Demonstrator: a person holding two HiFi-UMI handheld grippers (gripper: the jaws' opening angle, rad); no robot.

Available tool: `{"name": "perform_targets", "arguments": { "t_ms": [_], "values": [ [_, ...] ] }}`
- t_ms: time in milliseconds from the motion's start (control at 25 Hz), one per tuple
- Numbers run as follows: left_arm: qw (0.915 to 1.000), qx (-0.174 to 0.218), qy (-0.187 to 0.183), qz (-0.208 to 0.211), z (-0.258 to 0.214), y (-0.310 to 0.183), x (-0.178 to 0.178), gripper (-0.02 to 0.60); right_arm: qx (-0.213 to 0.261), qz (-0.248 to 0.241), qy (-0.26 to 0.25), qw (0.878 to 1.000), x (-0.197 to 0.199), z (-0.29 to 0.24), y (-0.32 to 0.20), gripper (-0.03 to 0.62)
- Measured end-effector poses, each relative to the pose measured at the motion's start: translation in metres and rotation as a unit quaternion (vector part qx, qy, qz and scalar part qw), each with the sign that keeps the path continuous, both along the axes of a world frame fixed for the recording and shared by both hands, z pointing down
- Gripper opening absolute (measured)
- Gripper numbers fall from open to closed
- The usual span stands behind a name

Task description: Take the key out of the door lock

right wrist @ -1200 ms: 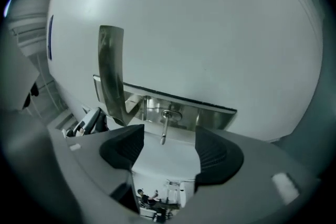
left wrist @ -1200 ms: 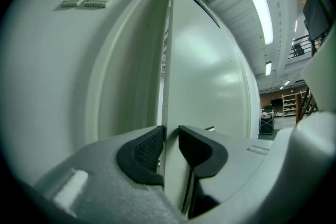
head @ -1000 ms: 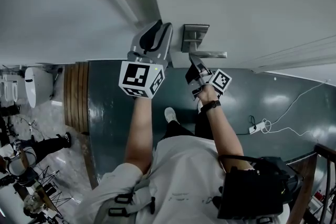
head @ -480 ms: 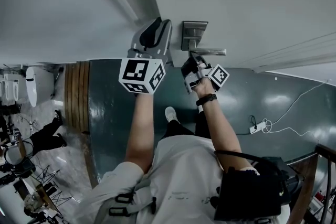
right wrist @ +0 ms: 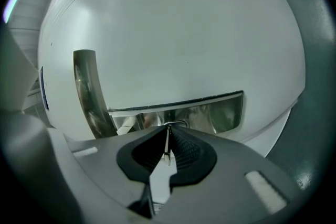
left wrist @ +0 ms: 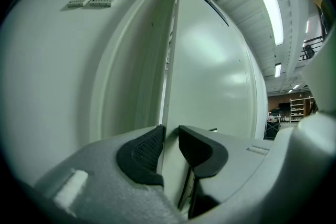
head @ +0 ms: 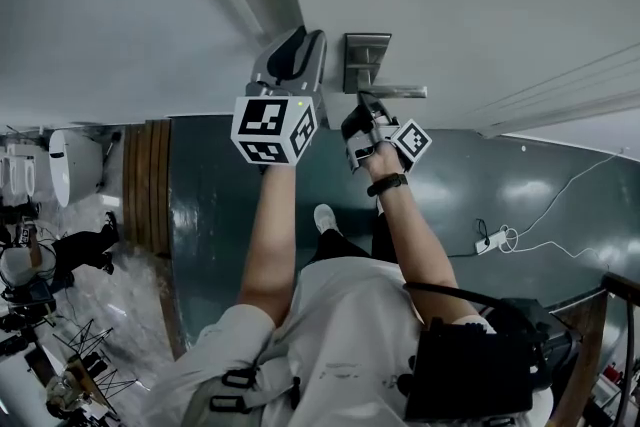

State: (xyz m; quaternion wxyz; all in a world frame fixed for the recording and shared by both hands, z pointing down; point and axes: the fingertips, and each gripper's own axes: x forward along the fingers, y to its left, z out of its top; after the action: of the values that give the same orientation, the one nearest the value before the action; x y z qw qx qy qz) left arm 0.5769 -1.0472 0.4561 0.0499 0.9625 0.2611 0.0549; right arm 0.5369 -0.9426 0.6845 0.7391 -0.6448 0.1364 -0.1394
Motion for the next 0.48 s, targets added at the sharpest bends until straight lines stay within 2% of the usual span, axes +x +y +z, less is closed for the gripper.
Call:
{"name": "perform_targets", "arguments": {
  "t_ms": [280,400,480],
  "values": [
    [0.9999,0.010,-0.007,0.000,0.004,0.002,0.001,0.101,0.004,0.013,-0.009,1.000,-0.001,0.004,0.003,0.029],
    [0.9999,0.013,-0.008,0.003,0.004,0.002,0.001,0.103,-0.010,0.010,-0.007,1.000,-0.001,0.003,0.003,0.029],
    [0.9999,0.014,-0.007,0.005,0.004,0.003,-0.004,0.103,-0.035,-0.003,0.003,0.999,-0.011,0.001,0.003,0.028]
  ]
}}
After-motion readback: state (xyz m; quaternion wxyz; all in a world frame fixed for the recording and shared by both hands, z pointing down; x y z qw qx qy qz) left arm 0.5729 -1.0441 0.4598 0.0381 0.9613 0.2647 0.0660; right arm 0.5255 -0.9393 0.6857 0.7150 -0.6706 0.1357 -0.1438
